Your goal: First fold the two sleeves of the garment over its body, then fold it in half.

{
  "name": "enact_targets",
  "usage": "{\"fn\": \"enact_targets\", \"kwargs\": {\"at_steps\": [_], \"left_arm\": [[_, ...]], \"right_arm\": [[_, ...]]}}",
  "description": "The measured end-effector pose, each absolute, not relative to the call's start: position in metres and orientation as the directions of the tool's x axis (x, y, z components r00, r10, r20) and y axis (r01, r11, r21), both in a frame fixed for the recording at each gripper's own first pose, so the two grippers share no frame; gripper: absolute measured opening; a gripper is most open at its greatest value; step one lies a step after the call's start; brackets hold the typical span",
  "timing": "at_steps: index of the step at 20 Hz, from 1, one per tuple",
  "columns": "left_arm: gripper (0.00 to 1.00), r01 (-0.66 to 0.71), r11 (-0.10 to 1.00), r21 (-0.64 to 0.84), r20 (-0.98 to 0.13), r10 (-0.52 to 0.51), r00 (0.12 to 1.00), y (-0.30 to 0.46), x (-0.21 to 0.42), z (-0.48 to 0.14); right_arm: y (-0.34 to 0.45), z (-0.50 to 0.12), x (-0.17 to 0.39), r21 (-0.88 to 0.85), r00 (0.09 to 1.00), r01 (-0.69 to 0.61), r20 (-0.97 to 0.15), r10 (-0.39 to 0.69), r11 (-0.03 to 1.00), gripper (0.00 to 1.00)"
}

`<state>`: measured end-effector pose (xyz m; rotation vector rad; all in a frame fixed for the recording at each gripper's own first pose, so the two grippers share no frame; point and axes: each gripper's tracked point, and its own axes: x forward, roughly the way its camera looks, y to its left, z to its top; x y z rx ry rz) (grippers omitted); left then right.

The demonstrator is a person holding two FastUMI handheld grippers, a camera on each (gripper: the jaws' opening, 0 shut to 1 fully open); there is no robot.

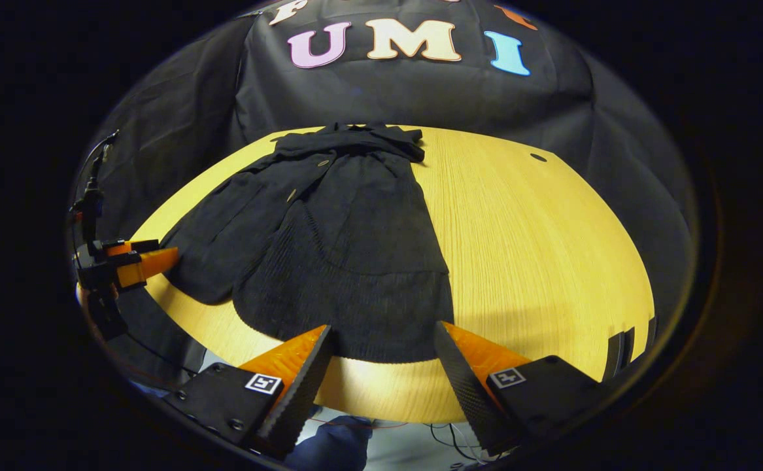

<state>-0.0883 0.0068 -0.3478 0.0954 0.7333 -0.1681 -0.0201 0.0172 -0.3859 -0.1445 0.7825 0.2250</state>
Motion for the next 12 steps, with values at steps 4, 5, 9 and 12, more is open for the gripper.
{"fn": "enact_targets", "kwargs": {"at_steps": [4,5,9,12], "left_arm": [[0.96,0.184,0.983,0.023,-0.65,-0.125,0.75,0.006,-0.088,-0.349],[0.95,0.192,0.981,0.015,-0.644,-0.138,0.753,0.003,-0.088,-0.348],[0.71,0.236,0.972,0.009,-0.635,-0.176,0.752,-0.008,-0.089,-0.351],[0.51,0.241,0.97,-0.016,-0.645,-0.194,0.739,-0.011,-0.088,-0.352]], "right_arm": [[0.016,-0.388,-0.02,-0.041,0.698,-0.26,-0.698,0.158,0.965,0.95],[0.016,-0.389,-0.019,-0.041,0.701,-0.259,-0.695,0.158,0.965,0.95],[0.019,-0.389,-0.018,-0.036,0.693,-0.272,-0.701,0.17,0.962,0.91],[0.022,-0.39,-0.017,-0.029,0.684,-0.287,-0.706,0.183,0.958,0.7]]}}
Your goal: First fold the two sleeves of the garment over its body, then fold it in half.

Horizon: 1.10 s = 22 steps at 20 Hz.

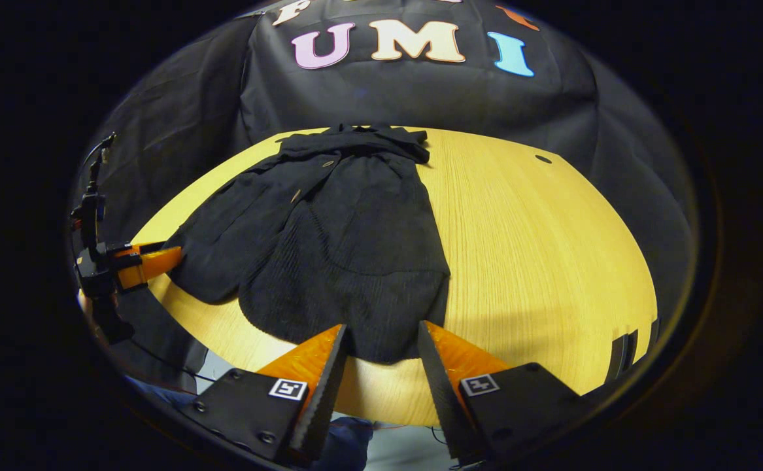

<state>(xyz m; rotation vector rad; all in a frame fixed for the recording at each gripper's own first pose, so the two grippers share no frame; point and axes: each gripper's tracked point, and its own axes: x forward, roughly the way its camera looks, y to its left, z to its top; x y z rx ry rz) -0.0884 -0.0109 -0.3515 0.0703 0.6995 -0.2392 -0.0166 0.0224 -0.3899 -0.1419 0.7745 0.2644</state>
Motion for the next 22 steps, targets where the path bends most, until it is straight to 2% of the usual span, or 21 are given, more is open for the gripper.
{"fn": "enact_targets", "kwargs": {"at_steps": [2,3,5,6,7,8,9,11,12,17,22], "left_arm": [[0.43,0.24,0.97,-0.039,-0.654,-0.207,0.728,-0.0126,-0.0888,-0.3523],[0.41,0.241,0.97,-0.043,-0.658,-0.208,0.723,-0.0123,-0.0892,-0.3518],[0.41,0.242,0.969,-0.049,-0.661,-0.213,0.72,-0.0131,-0.0881,-0.3521],[0.27,0.229,0.972,-0.056,-0.656,-0.209,0.725,-0.0121,-0.0864,-0.3511],[0.12,0.219,0.974,-0.063,-0.652,-0.206,0.729,-0.0124,-0.0847,-0.3516],[0.06,0.206,0.976,-0.067,-0.651,-0.199,0.732,-0.0118,-0.0856,-0.3516],[0.04,0.201,0.977,-0.067,-0.654,-0.195,0.731,-0.0125,-0.0854,-0.3524],[0.02,0.204,0.977,-0.063,-0.658,-0.194,0.727,-0.0131,-0.0865,-0.3522],[0.01,0.203,0.977,-0.064,-0.657,-0.194,0.728,-0.0127,-0.0858,-0.3523],[0.0,0.205,0.977,-0.06,-0.665,-0.192,0.722,-0.013,-0.0844,-0.3521],[0.0,0.185,0.979,-0.086,-0.672,-0.194,0.715,-0.0115,-0.0817,-0.3516]], "right_arm": [[0.0234,-0.3885,-0.0166,-0.03,0.683,-0.295,-0.705,0.189,0.955,0.53],[0.0237,-0.3899,-0.0148,-0.027,0.682,-0.297,-0.706,0.192,0.954,0.47],[0.0257,-0.3907,-0.0146,-0.017,0.68,-0.293,-0.707,0.196,0.956,0.27],[0.0259,-0.3896,-0.0148,-0.014,0.679,-0.286,-0.708,0.193,0.958,0.16],[0.0265,-0.3894,-0.0144,-0.013,0.677,-0.287,-0.71,0.193,0.958,0.14],[0.027,-0.3877,-0.0142,-0.012,0.675,-0.28,-0.714,0.188,0.96,0.15],[0.0272,-0.3892,-0.0145,-0.014,0.674,-0.28,-0.715,0.186,0.96,0.08],[0.0265,-0.3895,-0.0145,-0.019,0.675,-0.276,-0.716,0.179,0.961,0.08],[0.0266,-0.3891,-0.0141,-0.021,0.676,-0.274,-0.715,0.177,0.962,0.04],[0.0285,-0.3884,-0.014,-0.024,0.673,-0.271,-0.719,0.172,0.962,0.0],[0.0282,-0.3872,-0.0141,-0.02,0.665,-0.27,-0.726,0.172,0.963,0.02]]}}
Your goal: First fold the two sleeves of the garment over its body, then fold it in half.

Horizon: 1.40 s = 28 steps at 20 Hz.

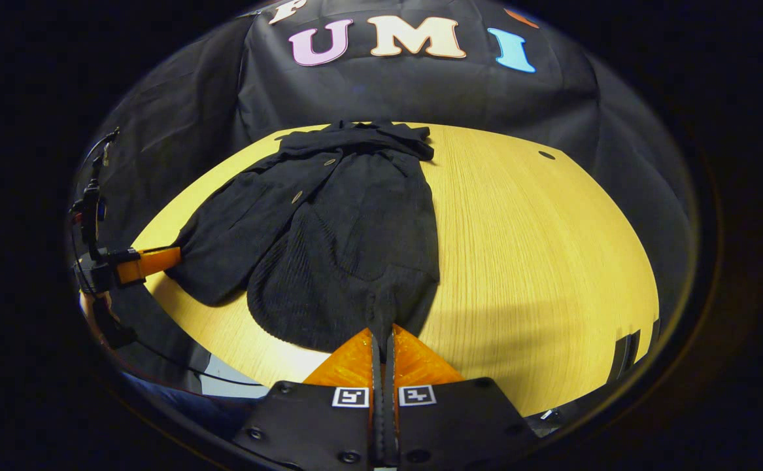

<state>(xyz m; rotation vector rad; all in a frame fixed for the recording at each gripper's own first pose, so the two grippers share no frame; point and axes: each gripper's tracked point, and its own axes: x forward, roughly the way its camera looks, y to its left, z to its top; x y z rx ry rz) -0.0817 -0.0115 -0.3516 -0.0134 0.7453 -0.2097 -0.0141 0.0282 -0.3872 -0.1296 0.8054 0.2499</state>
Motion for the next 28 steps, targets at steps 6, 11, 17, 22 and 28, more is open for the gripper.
{"fn": "enact_targets", "kwargs": {"at_steps": [6,11,17,22,28], "left_arm": [[0.0,0.177,0.98,-0.096,-0.684,-0.194,0.704,-0.01,-0.076,-0.349],[0.0,0.176,0.979,-0.107,-0.646,-0.203,0.736,-0.011,-0.055,-0.324],[0.0,0.203,0.972,-0.118,-0.585,-0.233,0.777,-0.019,-0.017,-0.287],[0.0,0.236,0.966,-0.105,-0.531,-0.255,0.808,-0.027,0.018,-0.26],[0.0,0.253,0.961,-0.115,-0.466,-0.277,0.841,-0.043,0.067,-0.233]], "right_arm": [[0.031,-0.378,-0.011,-0.019,0.665,-0.267,-0.727,0.17,0.964,0.02],[0.037,-0.353,0.003,0.001,0.692,-0.253,-0.698,0.181,0.968,0.02],[0.043,-0.314,0.037,0.012,0.737,-0.243,-0.648,0.193,0.97,0.02],[0.046,-0.283,0.072,-0.021,0.771,-0.258,-0.607,0.193,0.966,0.02],[0.049,-0.246,0.127,-0.056,0.812,-0.262,-0.552,0.189,0.963,0.02]]}}
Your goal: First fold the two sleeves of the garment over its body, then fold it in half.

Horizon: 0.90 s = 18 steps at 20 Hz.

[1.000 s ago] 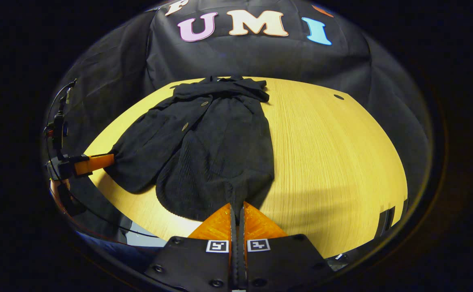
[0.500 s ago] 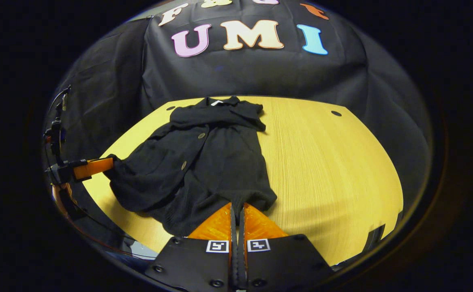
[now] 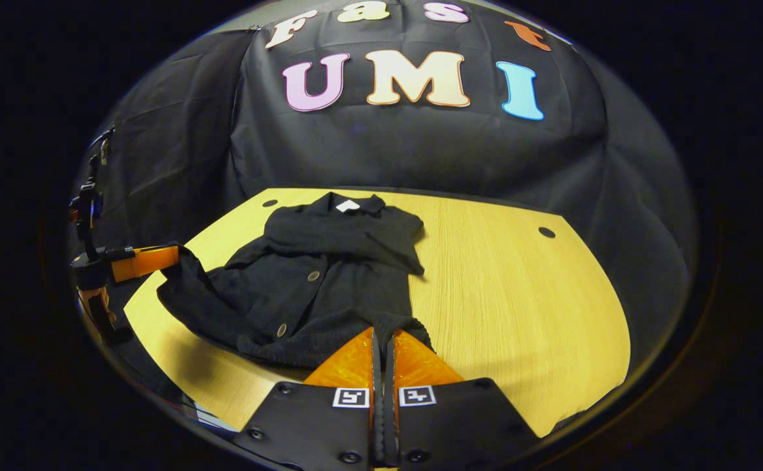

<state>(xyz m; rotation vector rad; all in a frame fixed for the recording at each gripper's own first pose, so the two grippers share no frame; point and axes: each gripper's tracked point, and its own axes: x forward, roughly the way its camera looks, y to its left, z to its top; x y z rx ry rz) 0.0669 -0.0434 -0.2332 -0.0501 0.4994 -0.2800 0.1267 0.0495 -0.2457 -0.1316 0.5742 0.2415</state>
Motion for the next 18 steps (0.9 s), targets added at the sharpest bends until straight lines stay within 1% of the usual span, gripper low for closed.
{"fn": "enact_targets", "kwargs": {"at_steps": [3,4,5,6,15,17,18], "left_arm": [[0.0,0.248,0.96,-0.133,-0.431,-0.281,0.857,-0.049,0.094,-0.221],[0.0,0.247,0.96,-0.134,-0.421,-0.281,0.863,-0.051,0.102,-0.219],[0.0,0.247,0.96,-0.133,-0.412,-0.28,0.867,-0.052,0.111,-0.215],[0.0,0.249,0.96,-0.13,-0.406,-0.281,0.87,-0.052,0.117,-0.213],[0.0,0.26,0.959,-0.114,-0.358,-0.284,0.89,-0.058,0.181,-0.202],[0.0,0.267,0.958,-0.106,-0.347,-0.287,0.893,-0.06,0.197,-0.2],[0.0,0.27,0.958,-0.101,-0.34,-0.288,0.895,-0.06,0.204,-0.198]], "right_arm": [[0.051,-0.23,0.152,-0.074,0.829,-0.261,-0.528,0.184,0.963,0.02],[0.053,-0.226,0.16,-0.081,0.833,-0.261,-0.523,0.182,0.962,0.0],[0.053,-0.222,0.168,-0.086,0.836,-0.26,-0.518,0.179,0.962,0.0],[0.054,-0.218,0.176,-0.091,0.841,-0.26,-0.511,0.179,0.961,0.02],[0.061,-0.184,0.247,-0.135,0.87,-0.251,-0.466,0.162,0.959,0.02],[0.065,-0.176,0.263,-0.141,0.876,-0.253,-0.453,0.165,0.957,0.0],[0.068,-0.172,0.273,-0.143,0.88,-0.254,-0.444,0.167,0.957,0.02]]}}
